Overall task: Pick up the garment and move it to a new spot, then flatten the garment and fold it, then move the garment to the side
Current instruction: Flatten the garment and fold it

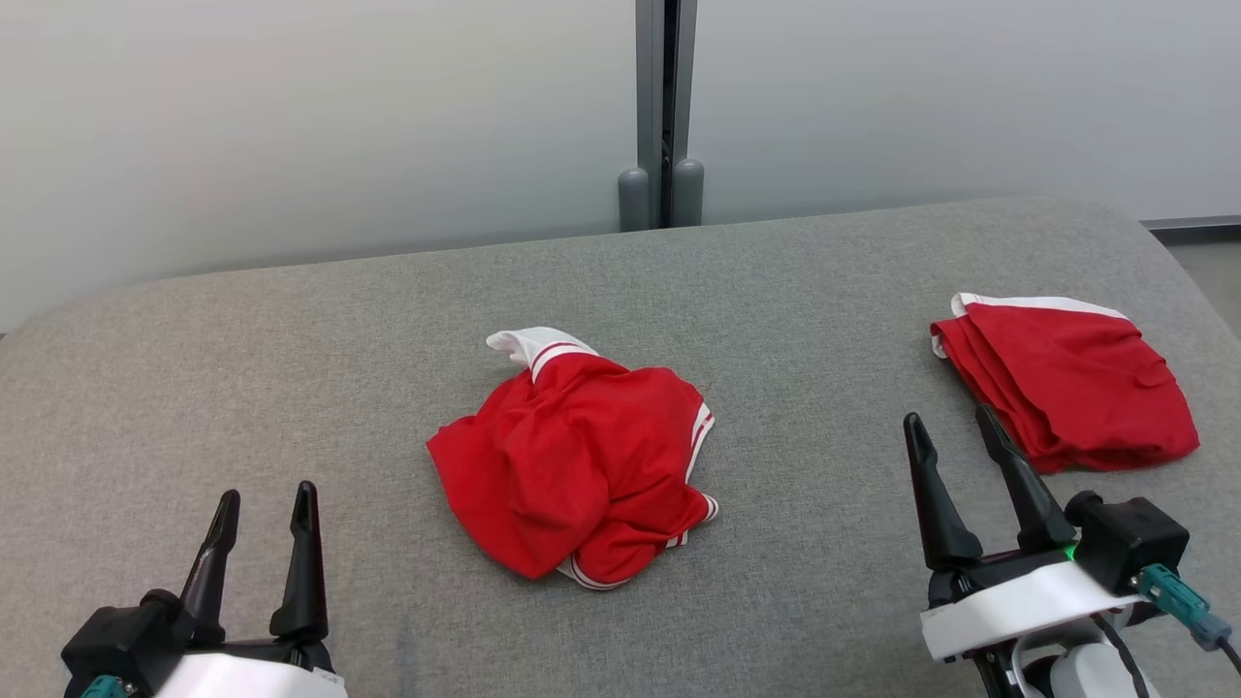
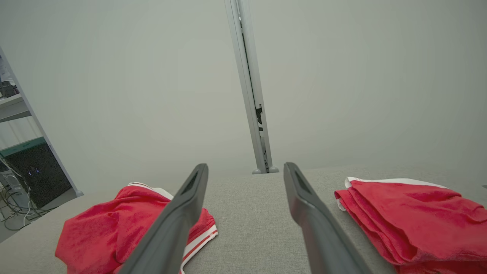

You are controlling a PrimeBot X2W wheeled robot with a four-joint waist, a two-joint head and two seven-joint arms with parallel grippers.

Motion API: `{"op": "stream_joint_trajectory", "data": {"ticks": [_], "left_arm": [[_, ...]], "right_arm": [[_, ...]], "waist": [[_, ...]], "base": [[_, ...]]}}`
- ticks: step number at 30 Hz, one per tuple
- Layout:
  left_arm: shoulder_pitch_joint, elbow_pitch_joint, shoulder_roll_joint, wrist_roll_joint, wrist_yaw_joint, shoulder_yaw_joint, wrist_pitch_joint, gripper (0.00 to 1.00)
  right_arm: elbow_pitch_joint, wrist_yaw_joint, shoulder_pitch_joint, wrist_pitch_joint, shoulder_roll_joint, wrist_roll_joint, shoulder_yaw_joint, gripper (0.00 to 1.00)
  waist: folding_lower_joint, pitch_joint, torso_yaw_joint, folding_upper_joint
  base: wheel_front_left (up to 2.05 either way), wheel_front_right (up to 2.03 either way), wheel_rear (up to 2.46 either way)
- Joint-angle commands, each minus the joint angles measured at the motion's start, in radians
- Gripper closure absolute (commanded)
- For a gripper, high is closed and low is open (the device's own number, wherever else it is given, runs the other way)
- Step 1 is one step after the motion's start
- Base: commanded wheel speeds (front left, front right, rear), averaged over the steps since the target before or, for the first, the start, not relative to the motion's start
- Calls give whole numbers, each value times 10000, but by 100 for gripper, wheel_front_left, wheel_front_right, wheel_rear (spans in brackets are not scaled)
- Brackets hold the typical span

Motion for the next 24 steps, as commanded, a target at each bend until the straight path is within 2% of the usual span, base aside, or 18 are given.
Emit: {"op": "stream_joint_trajectory", "data": {"ticks": [1, 6, 11, 15, 19, 24], "left_arm": [[-48, 38, 14, 56, -59, 77, -43, 0], [-80, 73, -99, 153, -174, 105, -43, 0], [-211, 133, -171, 170, -290, 57, -43, 0], [-345, 250, -227, 119, -397, 24, -43, 0], [-500, 432, -284, 65, -523, 75, -43, 0], [-701, 668, -334, 42, -721, 144, -43, 0]], "right_arm": [[29, 1, -84, -50, -37, -48, 45, 0], [470, 1, -263, 296, -221, 109, 799, 0], [1431, 1, -832, 2390, -760, 1053, 2520, 0], [1943, 1, -1342, 3396, -943, 1731, 3457, 0], [2275, 1, -1811, 3717, -1001, 2115, 4041, 0], [2923, 1, -2305, 3527, -972, 2126, 4224, 0]], "waist": [[0, -8, 2, -1], [0, 2, 78, -1], [0, 157, 418, -1], [0, 379, 858, -1], [0, 572, 1316, -1], [0, 761, 1799, -1]], "base": [[0, 0, 0], [0, 0, 0], [0, 0, 0], [0, 0, 0], [0, 0, 0], [0, 0, 0]]}}
